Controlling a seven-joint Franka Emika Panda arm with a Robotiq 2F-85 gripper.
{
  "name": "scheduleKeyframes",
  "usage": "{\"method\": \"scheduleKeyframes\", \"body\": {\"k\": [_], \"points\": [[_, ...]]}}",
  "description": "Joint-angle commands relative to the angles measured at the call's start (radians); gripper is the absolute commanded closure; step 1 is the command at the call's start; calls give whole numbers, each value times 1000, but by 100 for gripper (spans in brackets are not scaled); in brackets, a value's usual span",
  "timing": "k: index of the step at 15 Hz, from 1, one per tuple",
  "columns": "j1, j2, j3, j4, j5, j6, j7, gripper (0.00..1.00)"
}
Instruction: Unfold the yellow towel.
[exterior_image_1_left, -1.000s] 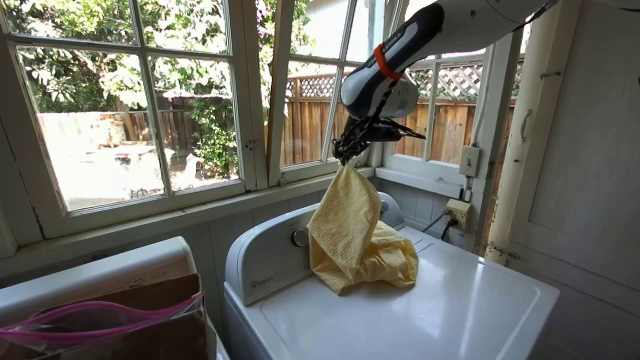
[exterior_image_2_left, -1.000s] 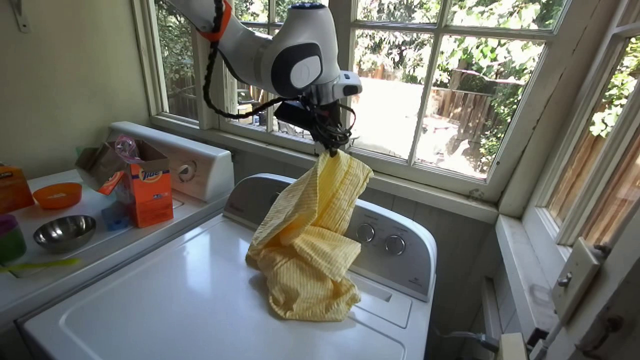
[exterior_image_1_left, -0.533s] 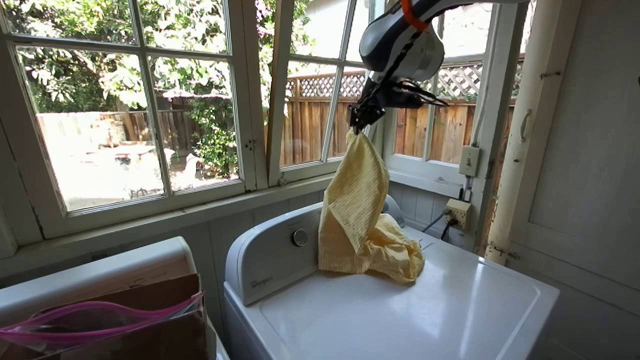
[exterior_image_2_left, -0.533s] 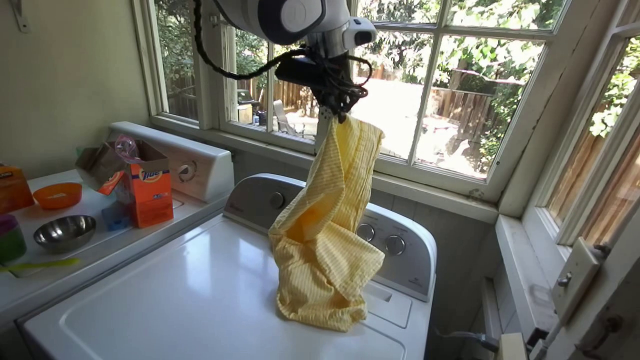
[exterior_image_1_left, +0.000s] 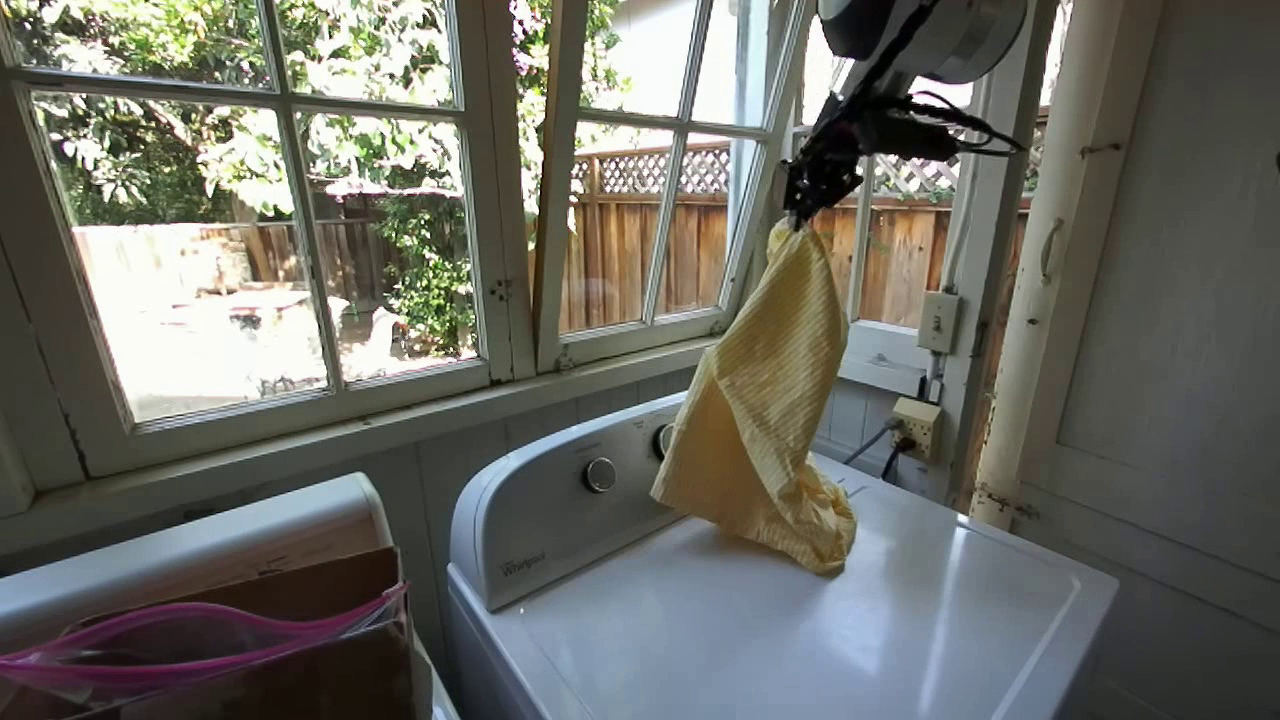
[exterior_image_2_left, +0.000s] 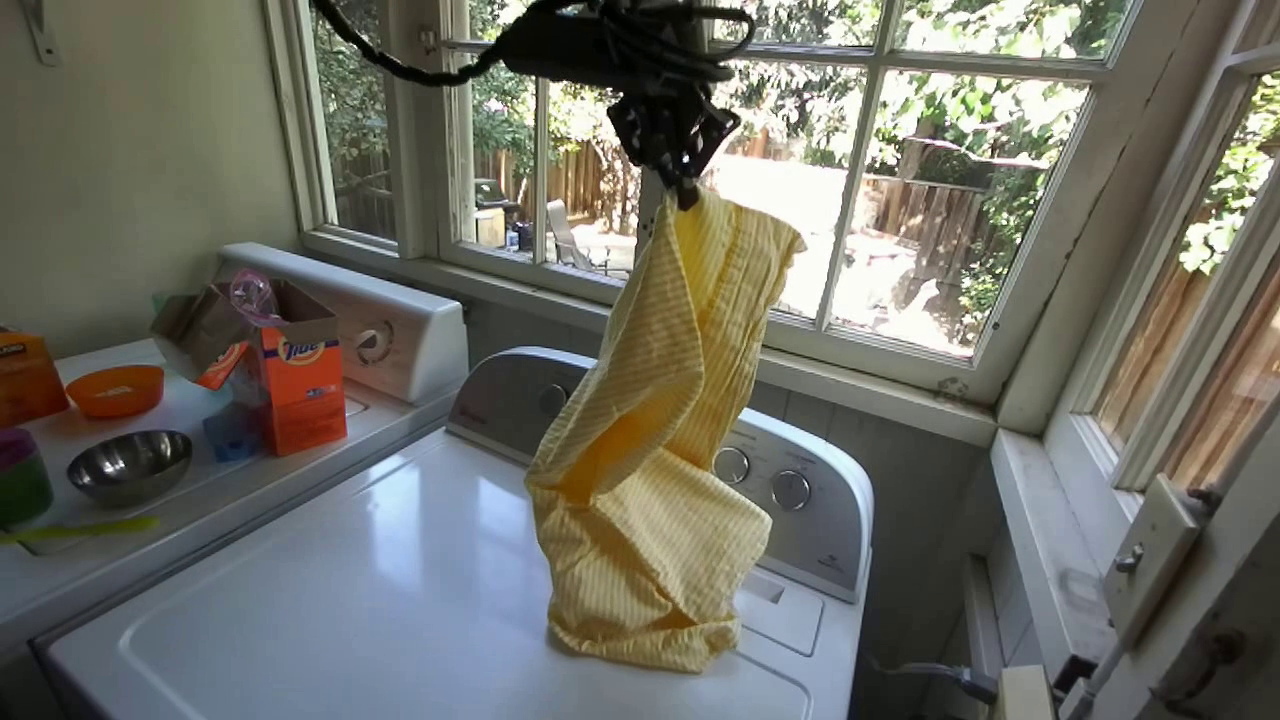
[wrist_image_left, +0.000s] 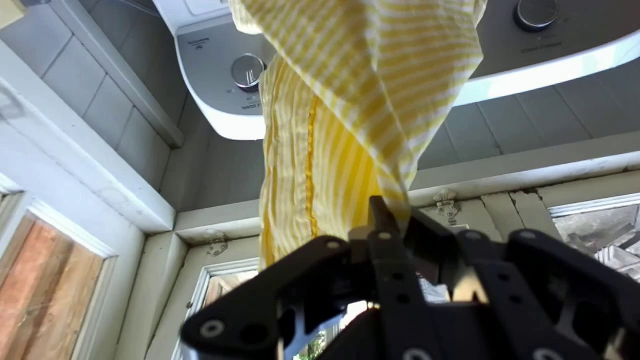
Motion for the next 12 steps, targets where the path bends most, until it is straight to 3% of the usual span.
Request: {"method": "scheduleKeyframes", "body": {"k": [1, 5, 10, 12], "points": [[22, -146, -54, -75, -22, -51, 14, 98], [22, -254, -95, -106, -9, 22, 41, 98], [14, -318, -126, -105, 12, 138, 178, 98], [30, -330, -141, -109, 8, 154, 167, 98]]}}
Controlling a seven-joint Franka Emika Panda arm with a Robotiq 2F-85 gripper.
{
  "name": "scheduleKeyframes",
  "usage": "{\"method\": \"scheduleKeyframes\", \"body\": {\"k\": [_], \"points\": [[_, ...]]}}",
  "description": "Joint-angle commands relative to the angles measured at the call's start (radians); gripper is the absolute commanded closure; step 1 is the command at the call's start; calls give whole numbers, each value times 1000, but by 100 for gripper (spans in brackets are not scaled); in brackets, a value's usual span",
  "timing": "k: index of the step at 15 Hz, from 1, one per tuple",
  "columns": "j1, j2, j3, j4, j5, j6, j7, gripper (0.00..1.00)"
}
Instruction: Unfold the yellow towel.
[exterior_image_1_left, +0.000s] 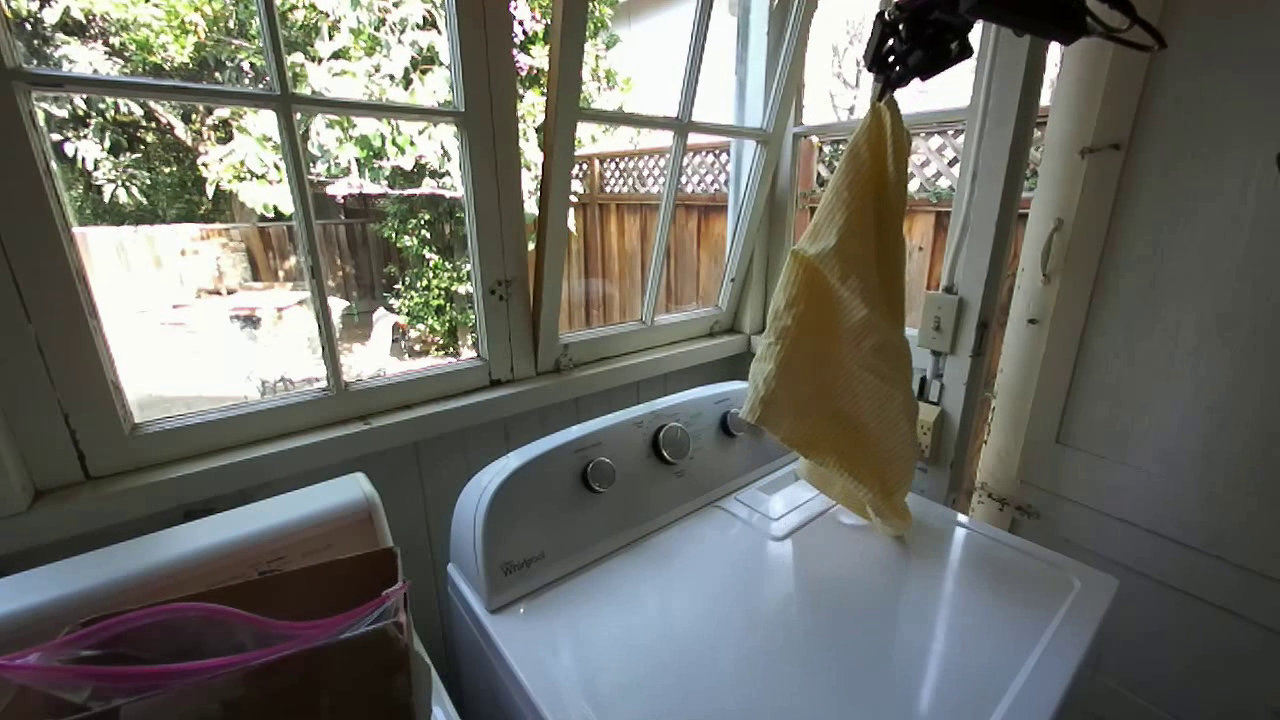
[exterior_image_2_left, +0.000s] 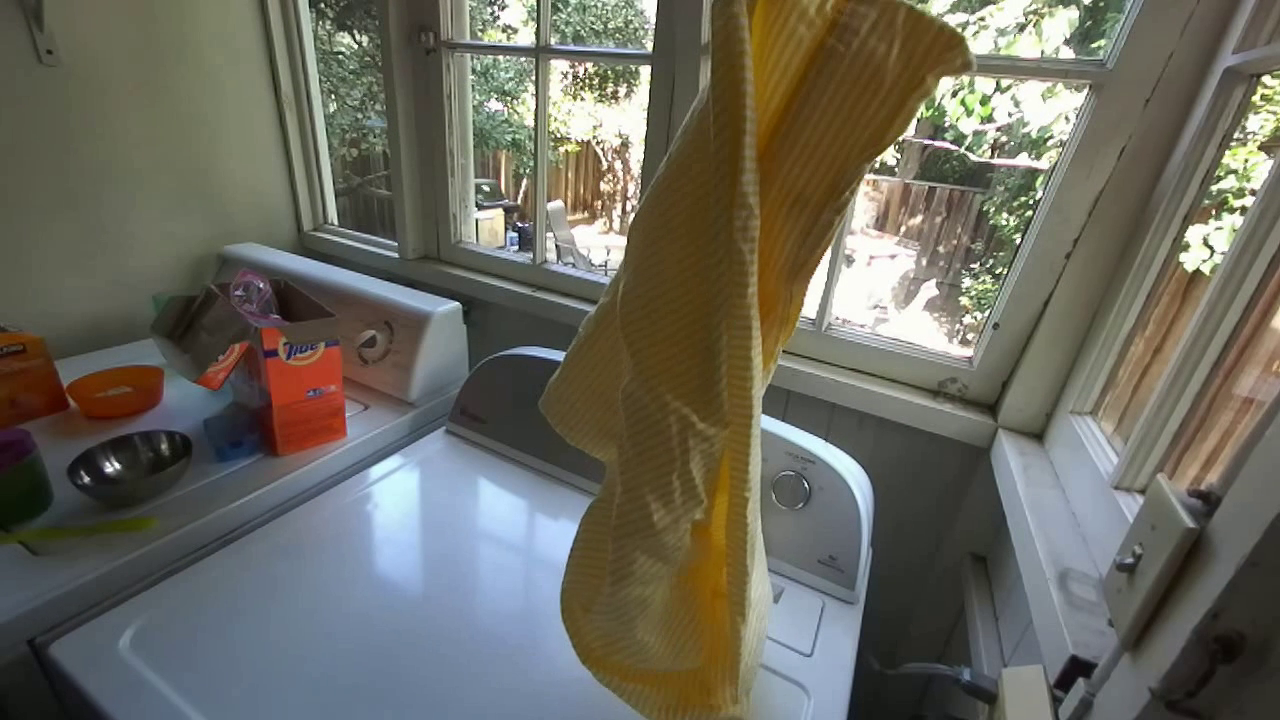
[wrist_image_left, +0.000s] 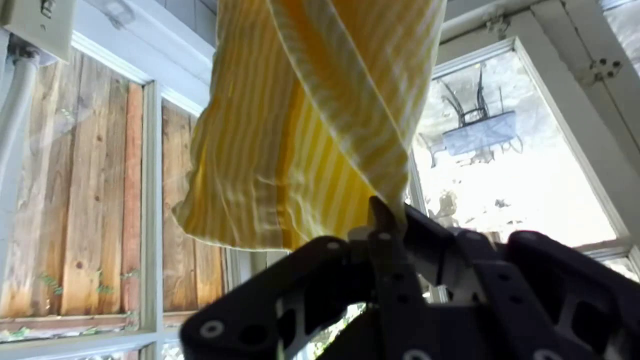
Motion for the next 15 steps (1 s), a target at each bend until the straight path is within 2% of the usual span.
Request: {"method": "scheduleKeyframes", "body": {"k": [1, 3, 5, 7, 10, 12, 13, 14, 15], "points": [[38, -40, -25, -41, -3, 38, -6, 98], [135, -24, -73, -45, 70, -25, -135, 98], [211, 4, -96, -87, 143, 7, -213, 98], [311, 39, -149, -135, 276, 56, -360, 98], [507, 84, -289, -161, 476, 41, -583, 98], [600, 108, -371, -166, 607, -11, -731, 98], [428, 116, -213, -156, 544, 7, -630, 98], [429, 130, -211, -158, 569, 4, -660, 93], [407, 135, -190, -156, 564, 6, -656, 93]]}}
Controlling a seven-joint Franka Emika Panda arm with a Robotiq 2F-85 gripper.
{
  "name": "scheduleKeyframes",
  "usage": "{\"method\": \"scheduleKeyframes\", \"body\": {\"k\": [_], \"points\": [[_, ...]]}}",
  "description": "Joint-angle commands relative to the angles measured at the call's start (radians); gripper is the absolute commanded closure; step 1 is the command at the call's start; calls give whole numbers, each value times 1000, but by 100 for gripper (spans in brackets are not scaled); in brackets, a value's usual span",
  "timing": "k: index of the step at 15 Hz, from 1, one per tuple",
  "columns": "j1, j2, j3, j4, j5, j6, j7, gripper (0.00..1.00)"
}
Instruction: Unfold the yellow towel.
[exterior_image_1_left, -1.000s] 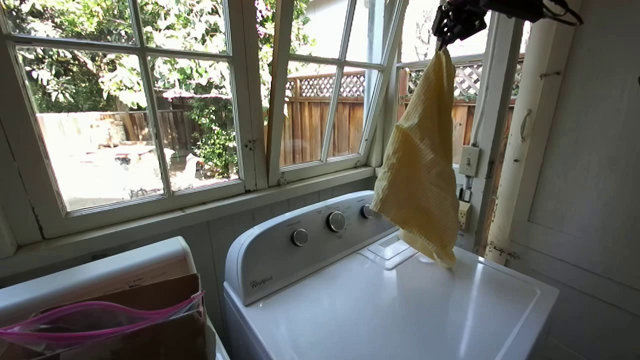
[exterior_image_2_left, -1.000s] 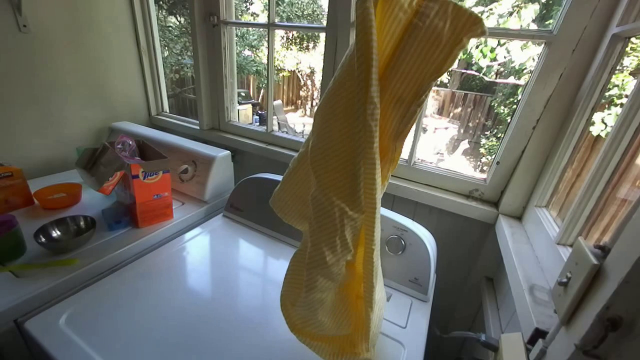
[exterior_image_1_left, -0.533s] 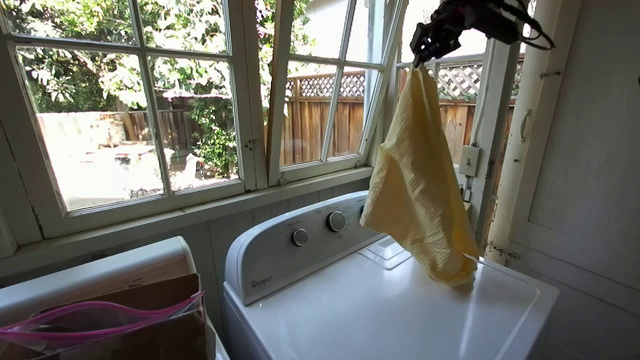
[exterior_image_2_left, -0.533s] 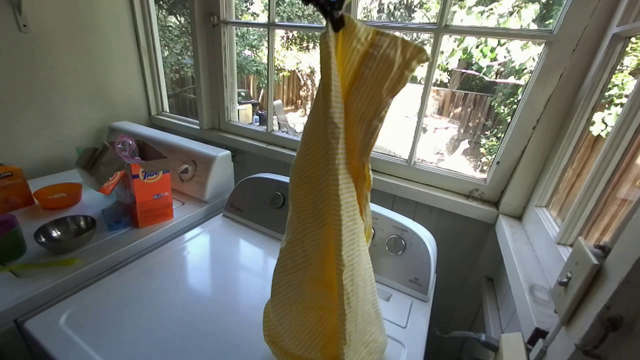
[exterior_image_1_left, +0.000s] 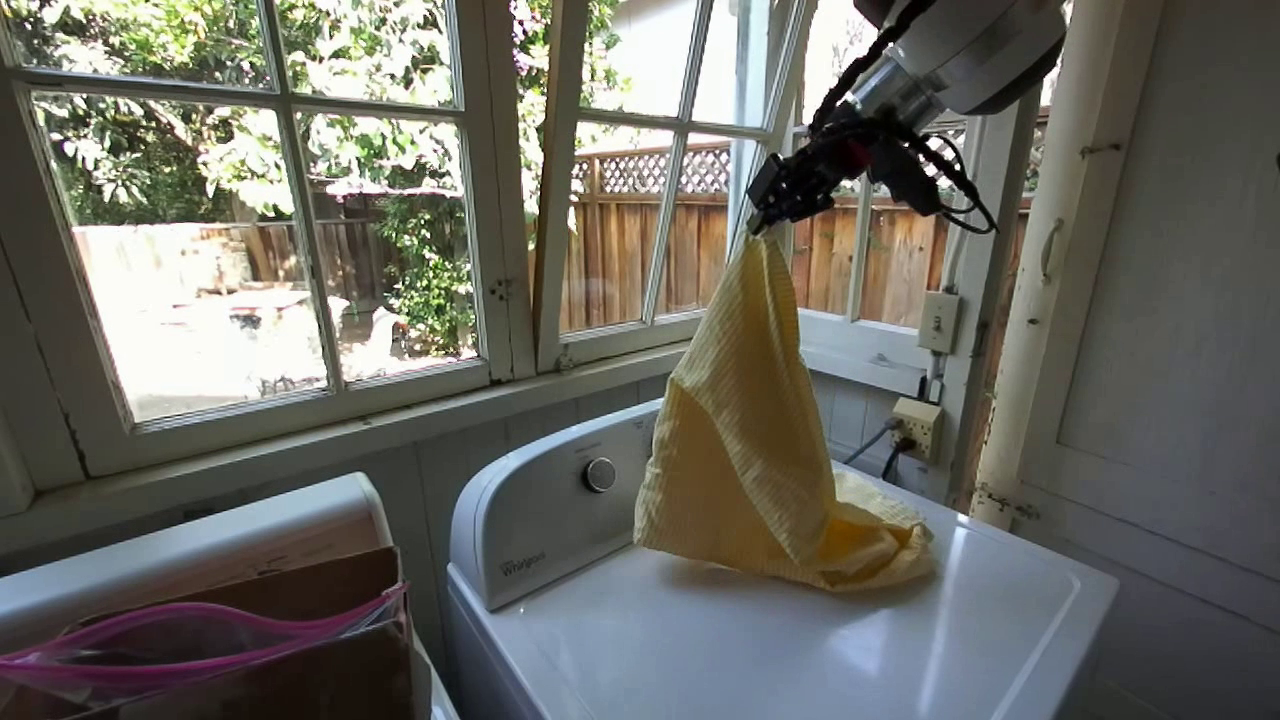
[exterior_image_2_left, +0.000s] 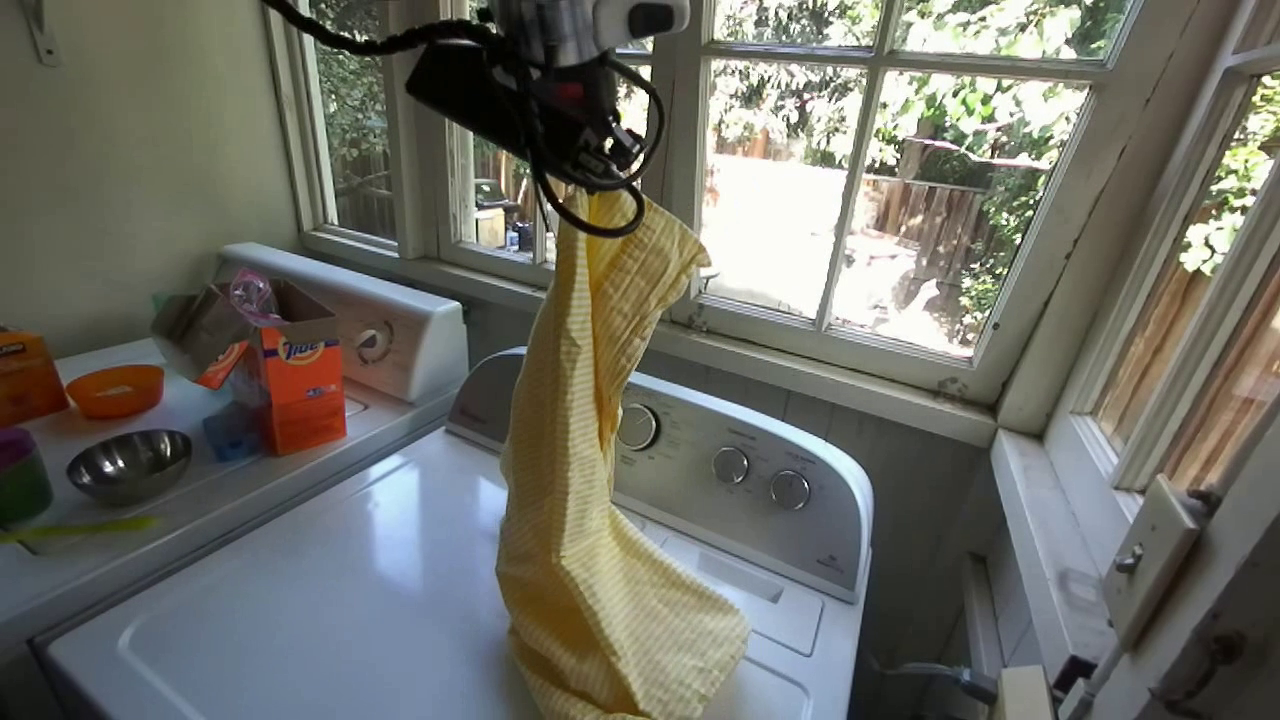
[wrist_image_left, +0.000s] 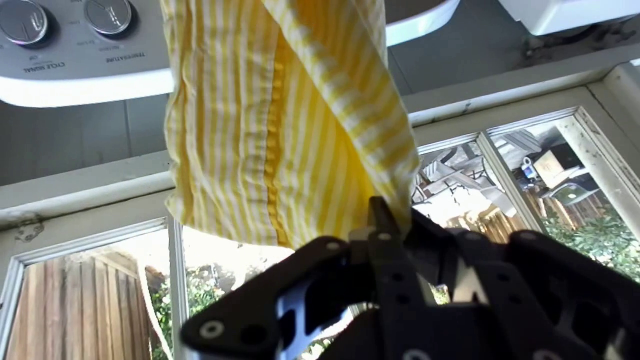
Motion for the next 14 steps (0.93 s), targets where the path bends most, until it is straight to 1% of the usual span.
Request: {"method": "scheduleKeyframes", "body": {"k": [1, 3, 4, 5, 7, 9, 11, 14], "points": [[-106, 11, 97, 7, 33, -17, -18, 93], [-120, 7, 110, 9, 30, -15, -16, 93], [-103, 2, 89, 13, 59, -95, -56, 98], [-84, -10, 78, 3, 117, -159, -116, 98], [-99, -8, 103, -8, 212, -236, -217, 98], [-124, 8, 122, -11, 304, -334, -325, 98], [-160, 36, 142, -14, 367, -452, -417, 98], [-224, 75, 170, -27, 408, -644, -531, 98]]}}
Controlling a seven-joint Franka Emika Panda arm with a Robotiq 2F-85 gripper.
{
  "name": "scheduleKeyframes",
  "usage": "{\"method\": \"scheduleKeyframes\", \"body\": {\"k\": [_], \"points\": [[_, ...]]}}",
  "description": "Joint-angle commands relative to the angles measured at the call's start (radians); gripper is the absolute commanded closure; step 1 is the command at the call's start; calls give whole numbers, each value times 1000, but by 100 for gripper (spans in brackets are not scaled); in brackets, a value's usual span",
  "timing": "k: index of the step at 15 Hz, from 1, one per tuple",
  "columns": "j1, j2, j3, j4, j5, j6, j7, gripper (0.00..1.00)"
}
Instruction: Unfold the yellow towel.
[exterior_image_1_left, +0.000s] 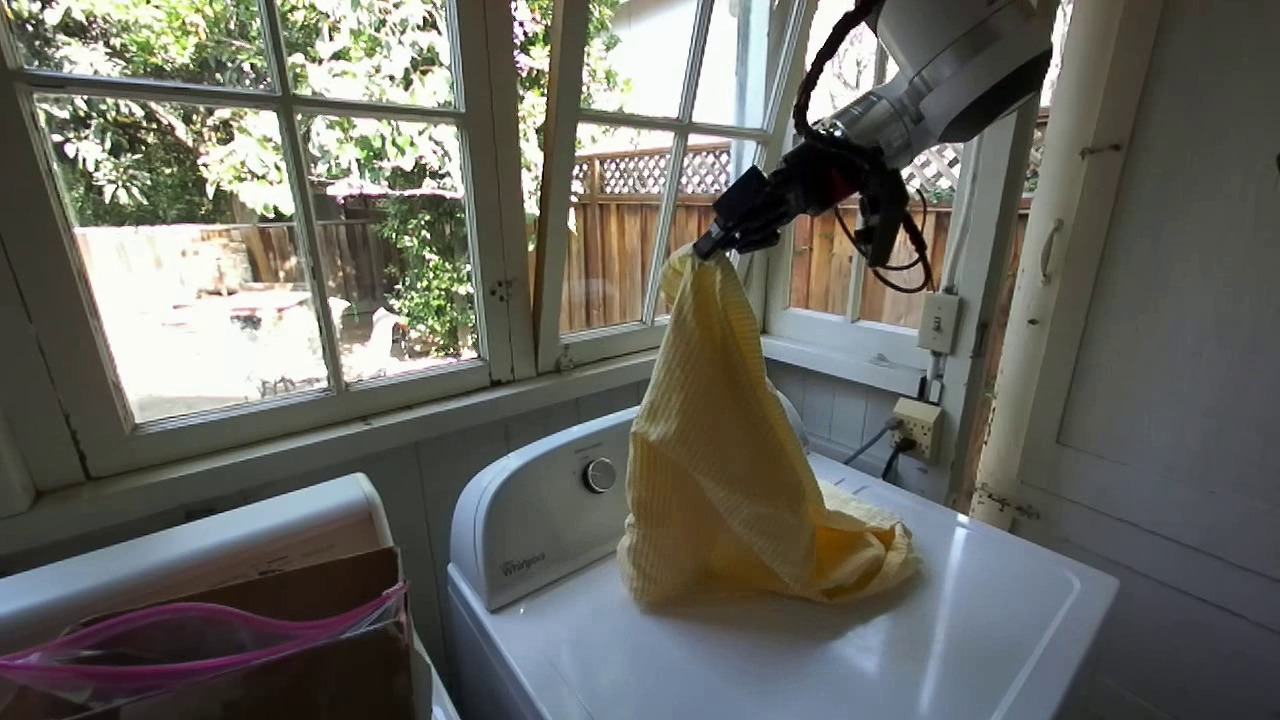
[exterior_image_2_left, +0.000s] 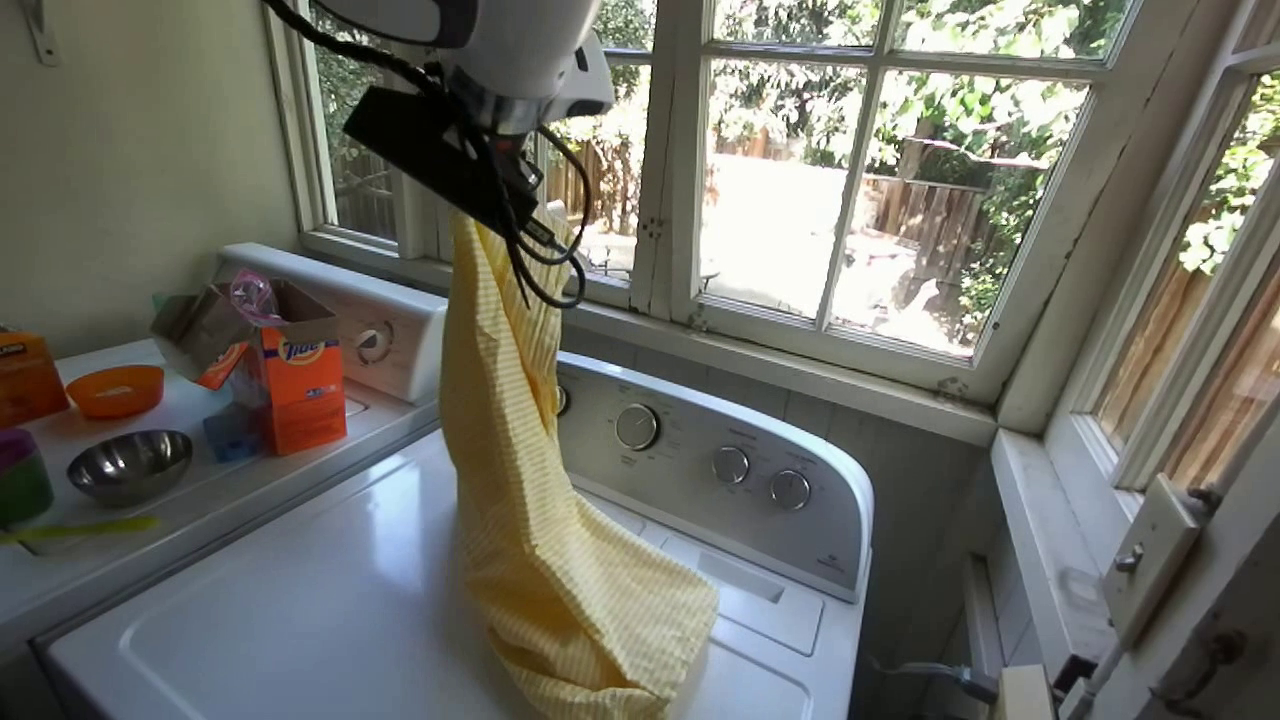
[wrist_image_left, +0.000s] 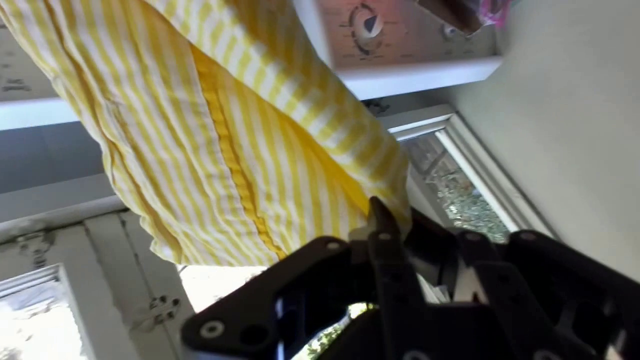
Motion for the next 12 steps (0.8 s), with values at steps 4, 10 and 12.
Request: {"method": "scheduleKeyframes", "body": {"k": [4, 10, 12], "points": [[-141, 52, 93, -9, 40, -204, -112, 93], [-154, 90, 150, -23, -7, -373, -139, 98], [-152, 111, 178, -29, -6, -455, -146, 98]]}}
